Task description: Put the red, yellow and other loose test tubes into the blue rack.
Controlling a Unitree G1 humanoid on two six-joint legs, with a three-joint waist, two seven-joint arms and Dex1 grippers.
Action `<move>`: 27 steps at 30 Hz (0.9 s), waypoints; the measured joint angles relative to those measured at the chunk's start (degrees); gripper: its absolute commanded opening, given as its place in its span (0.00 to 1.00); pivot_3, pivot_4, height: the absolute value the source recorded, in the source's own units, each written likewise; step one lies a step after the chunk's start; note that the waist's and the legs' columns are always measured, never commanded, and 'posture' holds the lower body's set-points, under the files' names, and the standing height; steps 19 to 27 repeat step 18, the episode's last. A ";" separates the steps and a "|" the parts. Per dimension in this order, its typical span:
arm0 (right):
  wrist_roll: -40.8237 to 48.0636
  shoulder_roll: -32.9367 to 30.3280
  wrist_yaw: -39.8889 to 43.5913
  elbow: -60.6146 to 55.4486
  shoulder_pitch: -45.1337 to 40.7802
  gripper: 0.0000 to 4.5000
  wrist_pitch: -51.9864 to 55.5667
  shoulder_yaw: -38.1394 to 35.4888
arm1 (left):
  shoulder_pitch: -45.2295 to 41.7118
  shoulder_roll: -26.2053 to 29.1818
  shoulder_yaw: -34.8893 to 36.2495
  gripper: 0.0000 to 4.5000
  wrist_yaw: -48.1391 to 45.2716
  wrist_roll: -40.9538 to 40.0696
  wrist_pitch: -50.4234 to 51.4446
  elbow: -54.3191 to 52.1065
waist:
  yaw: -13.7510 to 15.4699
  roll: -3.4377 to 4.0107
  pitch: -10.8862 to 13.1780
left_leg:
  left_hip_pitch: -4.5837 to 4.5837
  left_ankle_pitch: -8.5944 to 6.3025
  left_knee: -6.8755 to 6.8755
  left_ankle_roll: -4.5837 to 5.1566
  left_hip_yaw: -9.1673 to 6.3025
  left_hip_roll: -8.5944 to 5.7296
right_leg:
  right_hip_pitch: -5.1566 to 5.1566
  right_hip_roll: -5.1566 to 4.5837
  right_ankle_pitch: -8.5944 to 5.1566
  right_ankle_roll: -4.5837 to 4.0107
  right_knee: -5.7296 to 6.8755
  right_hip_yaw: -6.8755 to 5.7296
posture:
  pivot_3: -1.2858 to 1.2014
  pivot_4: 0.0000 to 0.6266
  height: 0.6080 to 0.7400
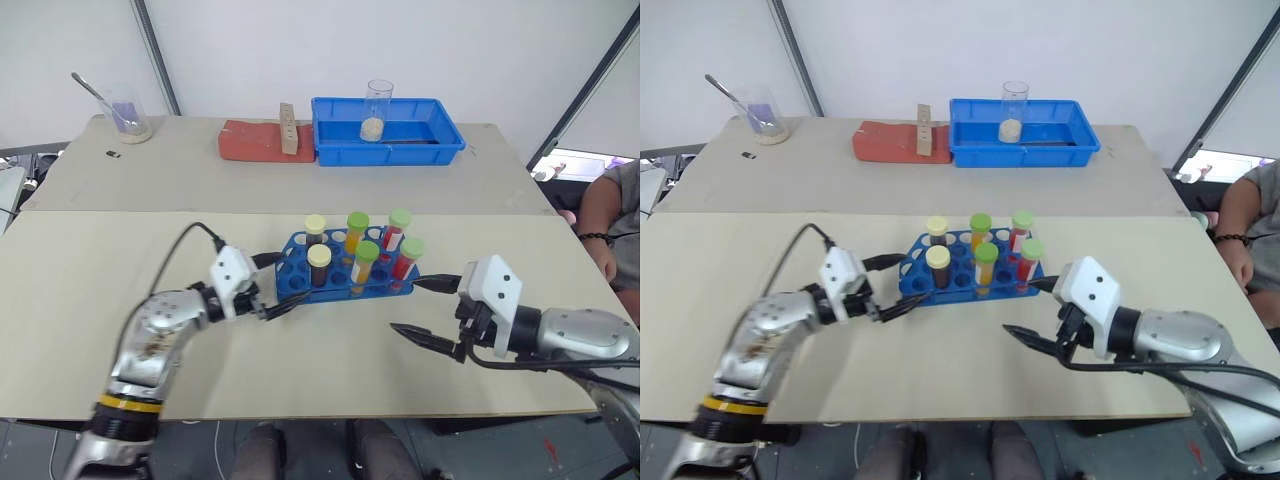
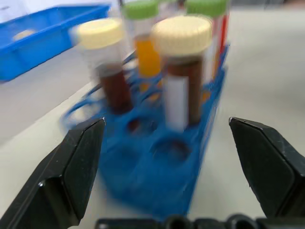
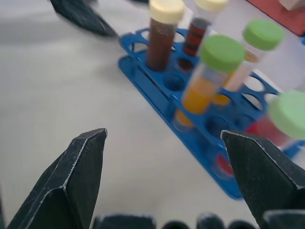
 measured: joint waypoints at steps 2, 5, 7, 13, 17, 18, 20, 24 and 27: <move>-1.23 -1.94 4.25 3.69 -0.06 0.95 -4.51 -2.23 | 1.27 5.25 2.67 0.99 -0.09 0.47 2.27 -2.45 | 0.16 0.01 0.01 | 0.02 0.00 -0.03 0.00 0.02 0.00 | 0.01 -0.03 -0.02 -0.02 -0.04 -0.01 | 0.52 0.24 0.91; -0.83 -5.47 11.19 8.55 0.39 0.95 -7.37 -5.17 | 6.52 11.64 7.57 0.99 -0.06 2.57 3.57 -3.55 | 0.11 0.02 0.02 | -0.01 -0.04 -0.10 0.04 0.13 0.01 | -0.09 -0.09 -0.08 -0.10 -0.06 -0.01 | 0.52 0.24 0.91; -0.48 -8.57 16.50 12.48 0.53 0.95 -8.31 -6.94 | 10.94 14.43 11.88 0.99 -0.73 2.50 4.45 -4.01 | 0.01 0.03 0.02 | -0.06 -0.06 -0.14 0.07 0.21 0.05 | -0.21 -0.11 -0.11 -0.15 -0.07 0.00 | 0.52 0.24 0.91; -0.54 -12.98 24.48 21.01 -2.44 0.95 -9.21 -9.34 | 19.38 16.37 19.82 0.99 -3.52 0.15 7.25 -6.87 | 0.26 0.03 0.02 | -0.13 -0.06 -0.39 0.07 0.31 0.08 | -0.59 -0.12 -0.17 -0.26 0.06 -0.01 | 0.52 0.24 0.91; -0.76 -12.98 25.59 22.70 -5.17 0.95 -9.78 -8.30 | 22.64 15.17 20.99 0.99 -3.42 -0.30 8.49 -9.88 | 0.18 0.04 0.02 | -0.12 -0.06 -0.49 0.06 0.34 0.10 | -0.68 -0.08 -0.22 -0.35 0.11 0.00 | 0.52 0.24 0.91; -0.84 -12.96 25.61 22.93 -5.63 0.95 -9.78 -7.87 | 22.68 14.48 20.98 0.99 -3.34 -0.84 8.65 -10.32 | 0.17 0.04 0.02 | -0.14 -0.06 -0.50 0.06 0.35 0.10 | -0.69 -0.08 -0.22 -0.36 0.12 0.00 | 0.52 0.24 0.91; -0.84 -12.96 25.61 22.93 -5.63 0.95 -9.78 -7.87 | 22.68 14.48 20.98 0.99 -3.34 -0.84 8.65 -10.32 | 0.17 0.04 0.02 | -0.14 -0.06 -0.50 0.06 0.35 0.10 | -0.69 -0.08 -0.22 -0.36 0.12 0.00 | 0.52 0.24 0.91; -0.84 -12.96 25.61 22.93 -5.63 0.95 -9.78 -7.87 | 22.68 14.48 20.98 0.99 -3.34 -0.84 8.65 -10.32 | 0.17 0.04 0.02 | -0.14 -0.06 -0.50 0.06 0.35 0.10 | -0.69 -0.08 -0.22 -0.36 0.12 0.00 | 0.52 0.24 0.91; -0.84 -12.96 25.61 22.93 -5.63 0.95 -9.78 -7.87 | 22.68 14.48 20.98 0.99 -3.34 -0.84 8.65 -10.32 | 0.17 0.04 0.02 | -0.14 -0.06 -0.50 0.06 0.35 0.10 | -0.69 -0.08 -0.22 -0.36 0.12 0.00 | 0.52 0.24 0.91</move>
